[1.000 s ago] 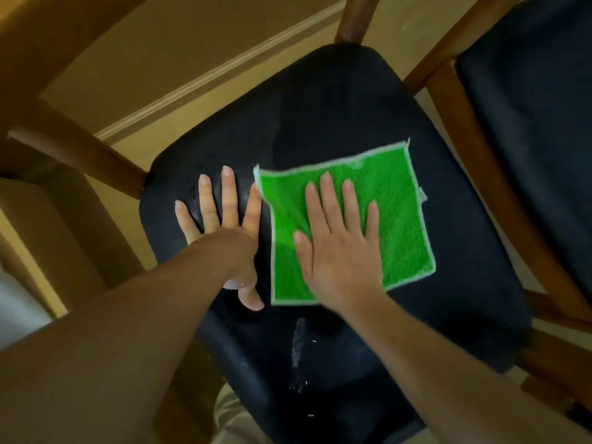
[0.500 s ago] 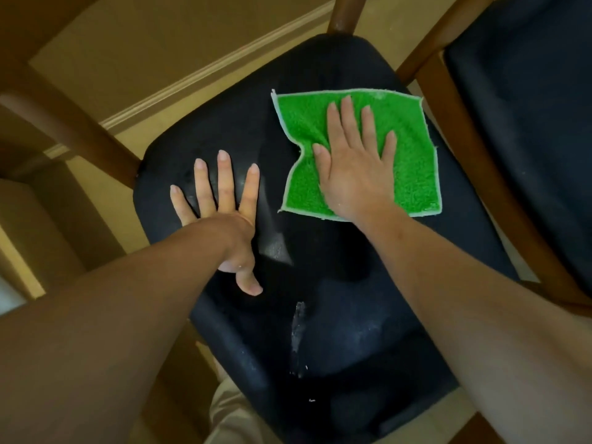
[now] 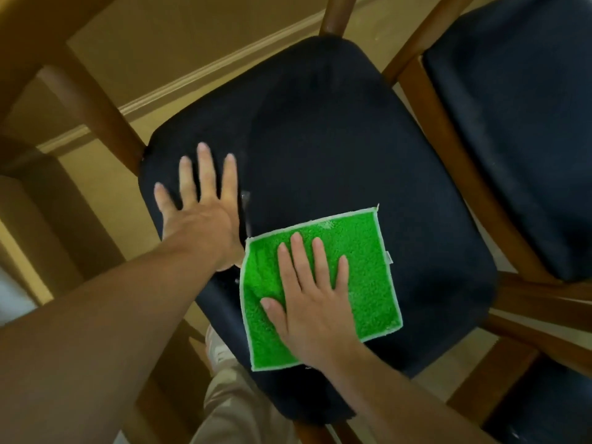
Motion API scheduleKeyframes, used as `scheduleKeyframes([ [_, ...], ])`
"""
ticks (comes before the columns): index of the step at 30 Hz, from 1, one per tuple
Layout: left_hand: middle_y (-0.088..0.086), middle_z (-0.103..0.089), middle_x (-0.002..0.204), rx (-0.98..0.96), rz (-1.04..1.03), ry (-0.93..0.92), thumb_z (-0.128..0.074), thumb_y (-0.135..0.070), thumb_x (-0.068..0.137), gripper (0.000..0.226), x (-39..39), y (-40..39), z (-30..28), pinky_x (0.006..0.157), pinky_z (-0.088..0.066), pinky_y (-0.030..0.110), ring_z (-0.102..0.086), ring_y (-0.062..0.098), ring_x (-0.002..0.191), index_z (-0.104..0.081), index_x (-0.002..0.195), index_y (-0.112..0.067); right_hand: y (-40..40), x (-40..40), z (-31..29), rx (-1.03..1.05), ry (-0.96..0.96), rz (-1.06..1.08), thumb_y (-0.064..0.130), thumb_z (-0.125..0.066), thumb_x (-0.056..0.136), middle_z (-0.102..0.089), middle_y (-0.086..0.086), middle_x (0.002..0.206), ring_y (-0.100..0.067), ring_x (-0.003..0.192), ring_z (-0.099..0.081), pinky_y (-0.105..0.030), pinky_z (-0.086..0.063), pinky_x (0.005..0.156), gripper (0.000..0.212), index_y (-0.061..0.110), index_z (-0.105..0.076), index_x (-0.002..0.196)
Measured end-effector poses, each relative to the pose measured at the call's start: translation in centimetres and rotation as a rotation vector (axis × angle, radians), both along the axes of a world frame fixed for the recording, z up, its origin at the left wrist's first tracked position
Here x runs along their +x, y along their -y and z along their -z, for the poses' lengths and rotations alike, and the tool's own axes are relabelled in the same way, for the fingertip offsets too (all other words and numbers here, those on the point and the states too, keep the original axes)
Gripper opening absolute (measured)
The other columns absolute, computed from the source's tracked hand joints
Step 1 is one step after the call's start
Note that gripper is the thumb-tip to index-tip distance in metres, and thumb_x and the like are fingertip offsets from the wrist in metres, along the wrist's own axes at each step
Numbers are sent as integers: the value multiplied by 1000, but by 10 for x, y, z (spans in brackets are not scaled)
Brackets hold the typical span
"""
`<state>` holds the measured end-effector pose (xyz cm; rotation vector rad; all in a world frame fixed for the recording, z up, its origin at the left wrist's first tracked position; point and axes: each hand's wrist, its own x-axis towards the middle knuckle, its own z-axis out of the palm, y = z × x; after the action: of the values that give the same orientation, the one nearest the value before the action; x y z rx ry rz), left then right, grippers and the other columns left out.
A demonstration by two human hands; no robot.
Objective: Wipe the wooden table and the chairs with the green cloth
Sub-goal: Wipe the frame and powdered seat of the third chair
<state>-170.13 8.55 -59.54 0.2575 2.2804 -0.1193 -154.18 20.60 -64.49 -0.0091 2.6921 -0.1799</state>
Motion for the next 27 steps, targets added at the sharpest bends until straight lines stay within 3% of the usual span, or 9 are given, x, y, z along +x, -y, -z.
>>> scheduleKeyframes([
  [5, 24, 27, 153, -120, -164, 33, -77, -71, 56, 155, 13, 0, 0, 117, -8, 55, 12, 39, 145, 32, 144, -4, -35, -77, 4, 18, -46, 91, 57, -4, 99, 25, 7, 159, -22, 144, 23, -56, 8, 114, 65, 27, 22, 150],
  [10, 28, 19, 154, -156, -77, 36, -80, -65, 58, 152, 15, 2, 4, 116, -13, 49, 5, 39, 146, 25, 145, 1, -43, -113, 1, -10, -38, 161, 54, -8, 101, 22, 4, 161, -26, 148, 19, -58, 6, 116, 66, 23, 17, 153],
  [14, 31, 20, 153, -165, -21, 46, -87, -51, 60, 151, 13, 7, 8, 116, -15, 48, 4, 42, 146, 27, 143, 3, -23, -62, -1, 42, 14, -16, 66, -1, 94, 30, -5, 156, -34, 145, 22, -60, 7, 113, 79, 15, 24, 148],
  [18, 32, 20, 153, -145, -26, 14, -88, -46, 62, 149, 16, 6, 10, 116, -16, 48, 4, 43, 145, 27, 144, 2, -24, 5, -2, 24, 30, -325, 75, -14, 89, -2, -12, 162, -37, 146, 0, -64, -7, 111, 93, 9, -1, 153],
  [21, 32, 19, 153, -132, -36, 4, -86, -48, 64, 146, 18, 8, 12, 116, -16, 48, 4, 44, 145, 26, 144, 3, -34, 13, -2, -7, 108, -413, 78, -17, 85, -9, -8, 161, -33, 146, -9, -62, -14, 110, 96, 11, -8, 153],
  [24, 34, 17, 152, -106, -31, -40, -81, -31, 75, 130, 18, 8, 18, 115, -19, 48, 2, 45, 145, 24, 144, 4, -38, -7, -4, 4, 76, -374, 78, -15, 85, -2, -3, 161, -28, 147, -5, -60, -16, 111, 95, 14, -3, 154],
  [27, 35, 17, 152, -134, -40, -21, -87, -39, 65, 143, 17, 5, 18, 115, -18, 49, 2, 46, 144, 24, 144, 5, -49, -50, -6, 10, 68, -191, 77, -14, 85, 31, 3, 155, -25, 144, 22, -57, 4, 115, 93, 22, 26, 148],
])
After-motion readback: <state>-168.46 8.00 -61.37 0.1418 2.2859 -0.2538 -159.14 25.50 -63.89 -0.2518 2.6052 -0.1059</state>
